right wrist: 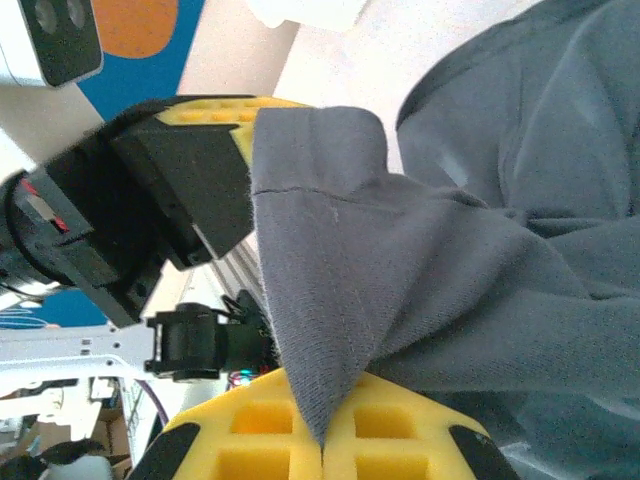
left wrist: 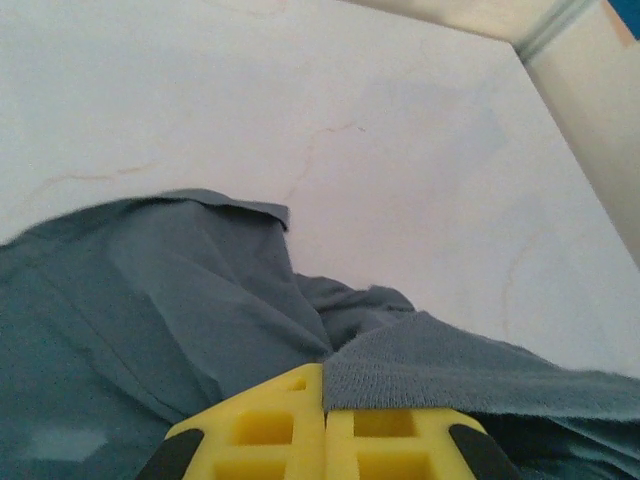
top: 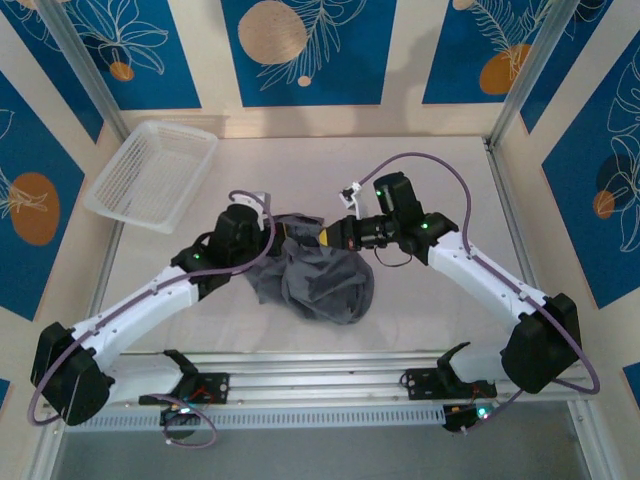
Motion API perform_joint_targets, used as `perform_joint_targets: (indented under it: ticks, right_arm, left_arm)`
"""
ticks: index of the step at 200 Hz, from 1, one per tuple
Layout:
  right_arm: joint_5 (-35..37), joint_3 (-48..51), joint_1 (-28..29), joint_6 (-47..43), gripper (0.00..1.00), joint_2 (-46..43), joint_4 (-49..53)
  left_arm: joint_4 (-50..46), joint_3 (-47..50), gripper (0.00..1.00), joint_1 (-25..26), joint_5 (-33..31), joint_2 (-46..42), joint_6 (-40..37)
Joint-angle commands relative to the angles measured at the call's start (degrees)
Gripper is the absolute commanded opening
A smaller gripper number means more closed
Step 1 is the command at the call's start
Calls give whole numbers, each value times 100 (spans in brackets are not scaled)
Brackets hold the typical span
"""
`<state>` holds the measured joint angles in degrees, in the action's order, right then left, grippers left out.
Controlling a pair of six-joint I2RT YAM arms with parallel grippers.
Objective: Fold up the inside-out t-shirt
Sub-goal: Adjust the T-shirt at the center of the table.
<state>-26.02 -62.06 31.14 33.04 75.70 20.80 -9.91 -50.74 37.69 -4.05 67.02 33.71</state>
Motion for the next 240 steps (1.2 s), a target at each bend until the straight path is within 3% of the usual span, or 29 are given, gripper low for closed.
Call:
perform_joint_targets:
  ticks: [1,12,30,41,68,102,130,152,174,194,224,240]
  right_arm:
    - [474,-233,6,-416,0,-38,593]
    - [1217,-249,43,-662,0,-38,900]
    - [3297,21,72,-1104,8,75,1187]
    - [3947,173,-98,-1125,9,210,1181]
    - [3374,-119,-255,-1117,16,293,1332]
    - [1689,-132,6,-1009,44,23,602]
    - [886,-49,149,-593,55,-18,35]
    - [1401,-119,284,-684,57,186,226]
    - [2985,-128,402,-775,57,432,861]
    - [4204,33,372,-611,56,423,1288]
    - [3399,418,305,-715,56,-247,724]
    - [3014,523,305,-635,57,-541,376]
  left_arm:
    - [-195,-204,0,-283,1080,58,-89]
    - [-294,-322,0,-360,1439,33,-102]
    - [-242,-464,0,-421,2084,-132,-31]
    - [-9,-501,0,-421,2620,-205,106]
    - [232,-659,0,-415,3636,-137,348]
    - [42,-569,0,-412,3321,-83,176]
    - [152,-576,0,-412,3422,67,212]
    - [73,-638,0,-410,3362,61,170]
    - [-141,-672,0,-418,3024,-132,110]
    - [-681,-747,0,-459,2221,-361,38]
    - [-1267,-726,0,-833,1470,-205,319]
    - [-1018,-485,0,-1249,1523,70,666]
